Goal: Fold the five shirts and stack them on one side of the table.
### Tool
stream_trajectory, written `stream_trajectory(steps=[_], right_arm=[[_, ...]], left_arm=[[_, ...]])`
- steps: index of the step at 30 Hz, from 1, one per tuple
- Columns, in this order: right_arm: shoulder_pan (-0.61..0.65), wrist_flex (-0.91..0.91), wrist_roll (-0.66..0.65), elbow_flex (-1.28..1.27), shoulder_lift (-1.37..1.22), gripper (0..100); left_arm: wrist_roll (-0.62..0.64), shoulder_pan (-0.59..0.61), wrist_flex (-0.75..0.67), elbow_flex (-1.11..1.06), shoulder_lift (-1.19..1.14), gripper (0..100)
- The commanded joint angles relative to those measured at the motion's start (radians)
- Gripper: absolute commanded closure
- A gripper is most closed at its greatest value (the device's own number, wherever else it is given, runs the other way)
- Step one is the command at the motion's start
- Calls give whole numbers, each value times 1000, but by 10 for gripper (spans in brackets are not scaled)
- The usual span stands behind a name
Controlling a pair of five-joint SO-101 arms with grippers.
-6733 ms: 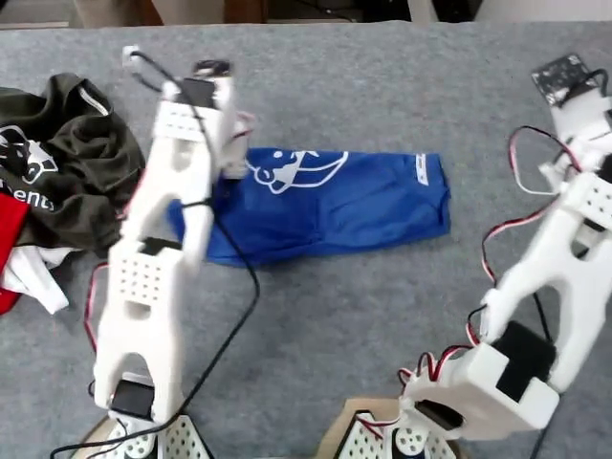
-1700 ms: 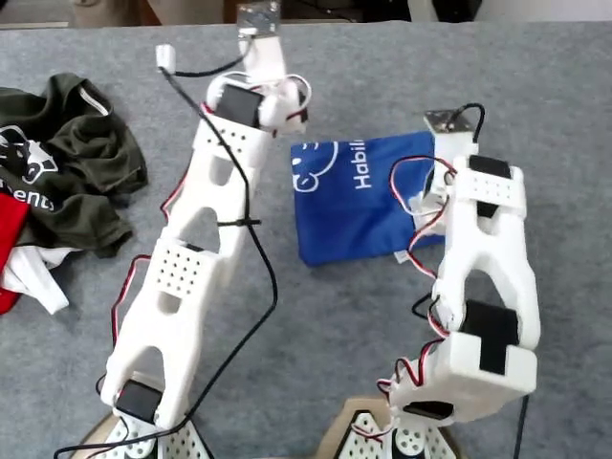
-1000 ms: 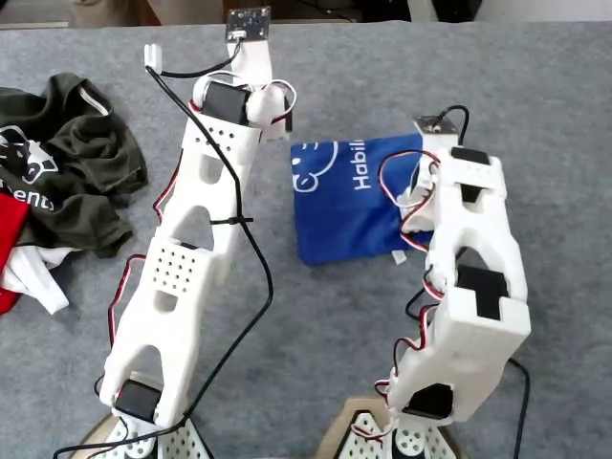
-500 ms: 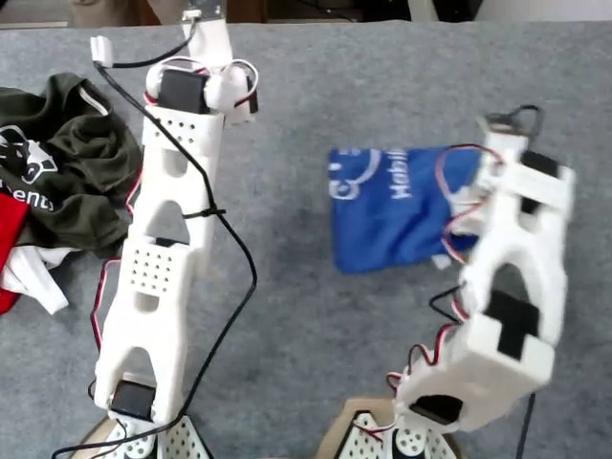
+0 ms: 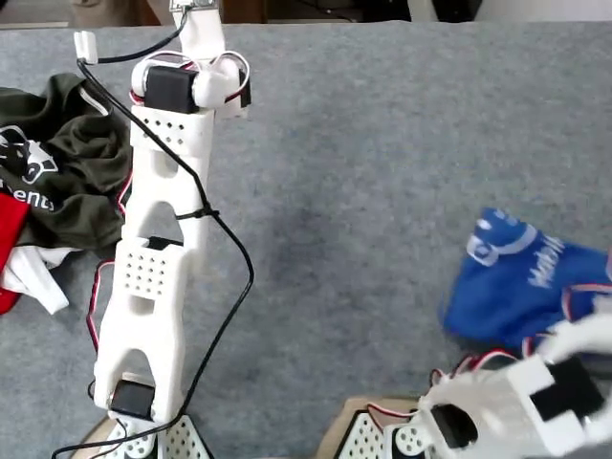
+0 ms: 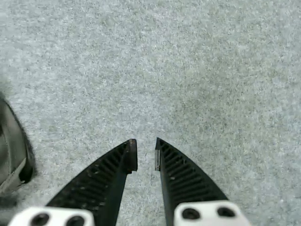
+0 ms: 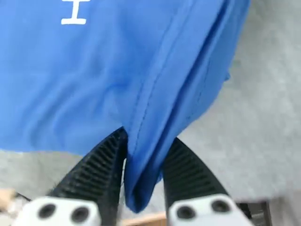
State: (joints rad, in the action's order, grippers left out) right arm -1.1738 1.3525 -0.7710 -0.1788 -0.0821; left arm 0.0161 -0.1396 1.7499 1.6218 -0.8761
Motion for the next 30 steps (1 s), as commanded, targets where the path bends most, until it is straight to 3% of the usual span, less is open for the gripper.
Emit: stream_trajectory(steps=[1, 8, 16, 21, 25, 30], right_arm=[[-162, -5, -115, 24, 62, 995], [-335, -37, -209, 21, 61, 995], [-349, -34, -269, -24, 62, 985], [-351, -32, -272, -24, 70, 826], [-357, 5, -358, -21, 85, 719], [-349, 103, -397, -22, 179, 673]], left_arm=[[-11, 11, 9, 46, 65, 918], [-11, 11, 9, 46, 65, 918], [-34, 11, 9, 46, 65, 917], [-51, 43, 9, 46, 81, 917], [-55, 95, 9, 44, 114, 917], [-57, 206, 11, 11, 162, 917]])
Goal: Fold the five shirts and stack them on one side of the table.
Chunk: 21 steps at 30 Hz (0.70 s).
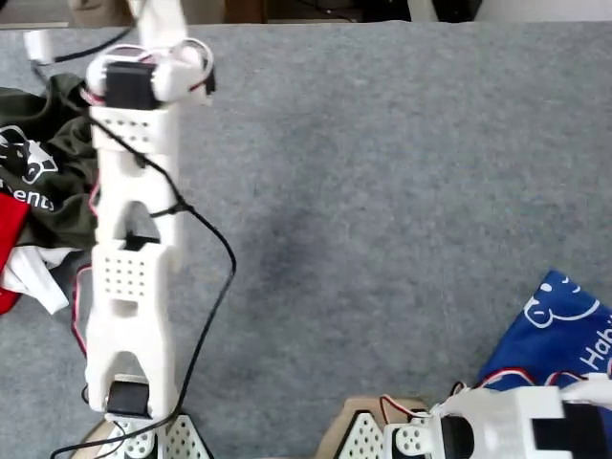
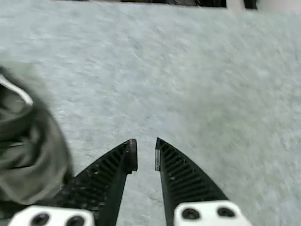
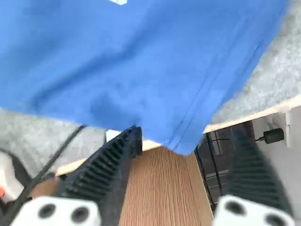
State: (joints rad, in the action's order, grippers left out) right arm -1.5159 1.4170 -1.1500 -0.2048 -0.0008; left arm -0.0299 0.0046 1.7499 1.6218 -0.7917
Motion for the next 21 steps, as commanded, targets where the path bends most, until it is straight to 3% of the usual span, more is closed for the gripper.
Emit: stream_trajectory(steps=[1, 6, 11, 16, 21], right_arm=[[-5, 48, -18, 4, 124, 673], [18, 54, -15, 1, 252, 673], [96, 94, -15, 4, 392, 673], [255, 238, -9, 4, 539, 673], [475, 316, 101, 4, 656, 673]], left_arm=[[-11, 95, 12, -14, 94, 917], [-18, 328, 12, -213, 228, 917], [-178, 621, 8, -387, 312, 917], [-290, 862, -74, -485, 312, 902], [-287, 982, -206, -641, 297, 841]])
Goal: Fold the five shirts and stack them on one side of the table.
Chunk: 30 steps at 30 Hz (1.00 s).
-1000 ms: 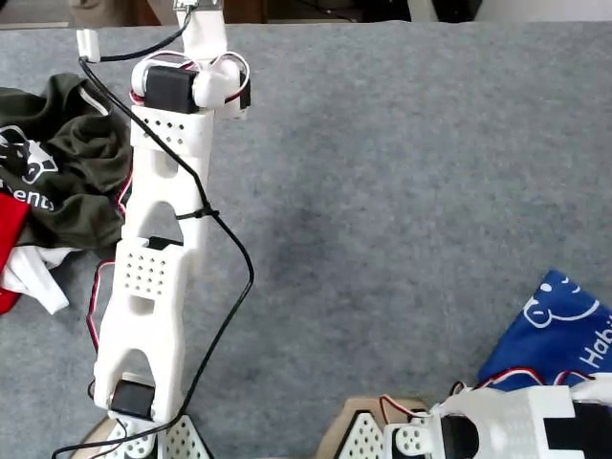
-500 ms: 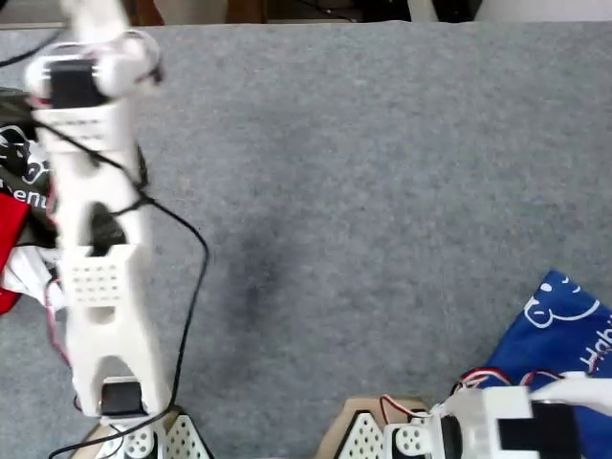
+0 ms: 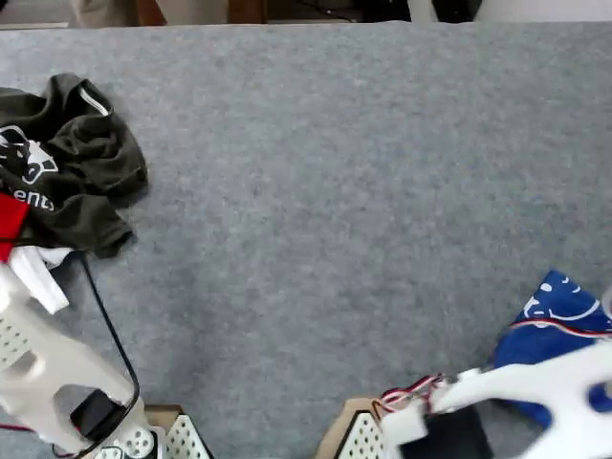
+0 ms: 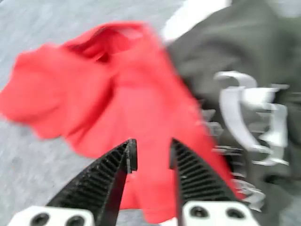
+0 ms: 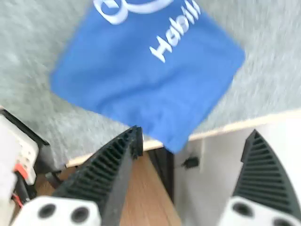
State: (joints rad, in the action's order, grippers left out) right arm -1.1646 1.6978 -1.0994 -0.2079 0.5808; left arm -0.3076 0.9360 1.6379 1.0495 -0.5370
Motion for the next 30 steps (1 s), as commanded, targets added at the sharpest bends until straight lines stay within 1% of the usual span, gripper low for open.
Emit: stream_trajectory(steps=[1, 3, 6, 10, 13, 16, 17, 20, 21, 22, 26, 28, 30], right_arm=[[166, 48, 77, 7, 87, 673], [245, 68, 132, 7, 102, 673], [320, 81, 184, 7, 104, 673], [344, 83, 204, 7, 105, 673], [340, 83, 204, 7, 107, 673], [340, 84, 204, 7, 107, 673], [340, 84, 204, 7, 107, 673], [340, 84, 204, 7, 107, 673], [340, 84, 204, 7, 107, 673], [340, 84, 204, 7, 107, 673], [340, 84, 204, 7, 107, 673], [340, 84, 204, 7, 107, 673], [340, 84, 204, 7, 107, 673]], left_arm=[[-9, 60, -152, -117, 25, 844], [-8, 64, -279, -207, -25, 844], [9, 54, -416, -276, -105, 844], [87, 32, -516, -276, -197, 844], [106, 9, -559, -276, -246, 844], [107, -5, -563, -276, -274, 845], [117, -5, -566, -276, -275, 861], [163, -5, -566, -255, -275, 971], [166, -5, -562, -236, -282, 988], [176, -3, -560, -221, -283, 974], [269, 6, -549, -184, -272, 981], [316, 20, -474, -114, -248, 981], [347, 28, -367, -18, -226, 981]])
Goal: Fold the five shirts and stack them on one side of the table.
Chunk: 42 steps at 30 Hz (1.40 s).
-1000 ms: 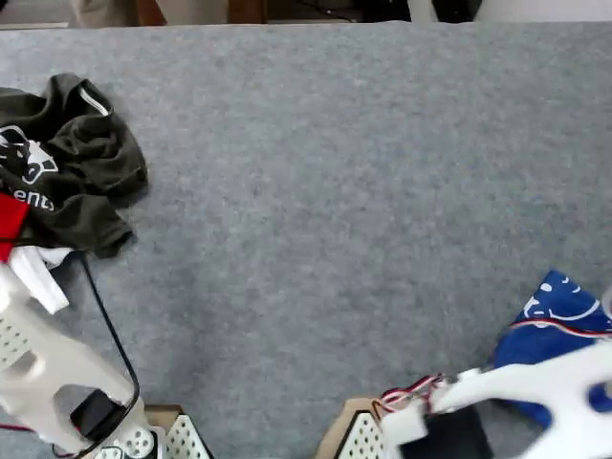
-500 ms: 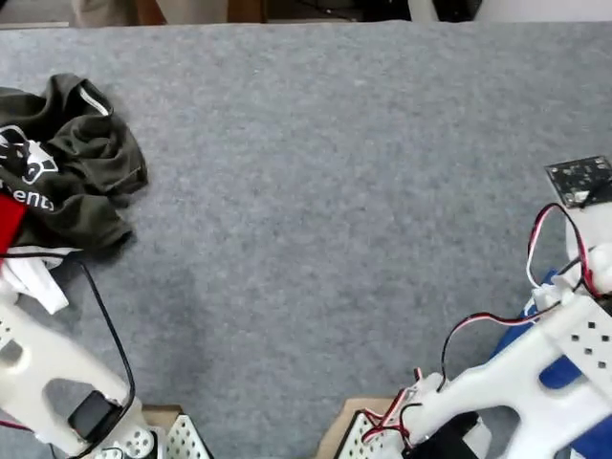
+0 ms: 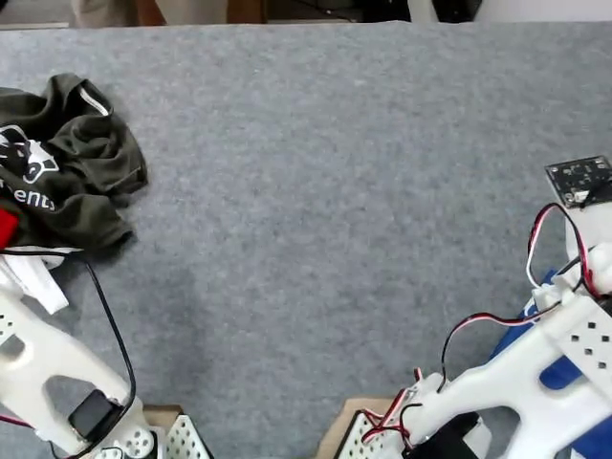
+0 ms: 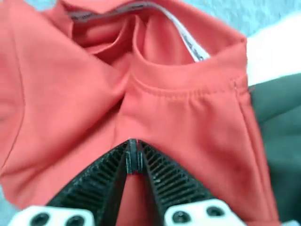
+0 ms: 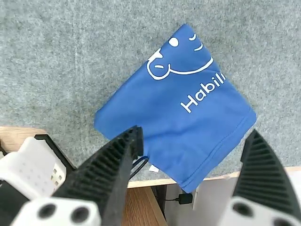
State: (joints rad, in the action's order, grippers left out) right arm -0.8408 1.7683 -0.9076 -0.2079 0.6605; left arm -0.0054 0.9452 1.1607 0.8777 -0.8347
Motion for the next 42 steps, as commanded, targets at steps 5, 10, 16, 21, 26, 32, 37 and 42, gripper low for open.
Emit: stream_trajectory(steps=[5, 10, 16, 21, 26, 32, 37, 42], right_arm=[[16, 14, 12, 7, 27, 673], [16, 14, 12, 7, 28, 673], [16, 14, 12, 7, 28, 673], [21, 14, 12, 7, 28, 673], [18, 14, 12, 7, 28, 673], [16, 14, 12, 7, 28, 673], [16, 14, 12, 5, 28, 673], [16, 14, 12, 5, 28, 673]], left_arm=[[48, 26, 276, 362, 84, 980], [-81, 32, 173, 318, 10, 972], [-12, 91, 40, 256, -180, 802], [46, 87, 23, 296, -269, 771], [46, 80, 49, 394, -286, 955], [54, 74, 295, 701, -265, 981], [52, 60, 514, 795, -127, 981], [55, 66, 583, 773, -48, 980]])
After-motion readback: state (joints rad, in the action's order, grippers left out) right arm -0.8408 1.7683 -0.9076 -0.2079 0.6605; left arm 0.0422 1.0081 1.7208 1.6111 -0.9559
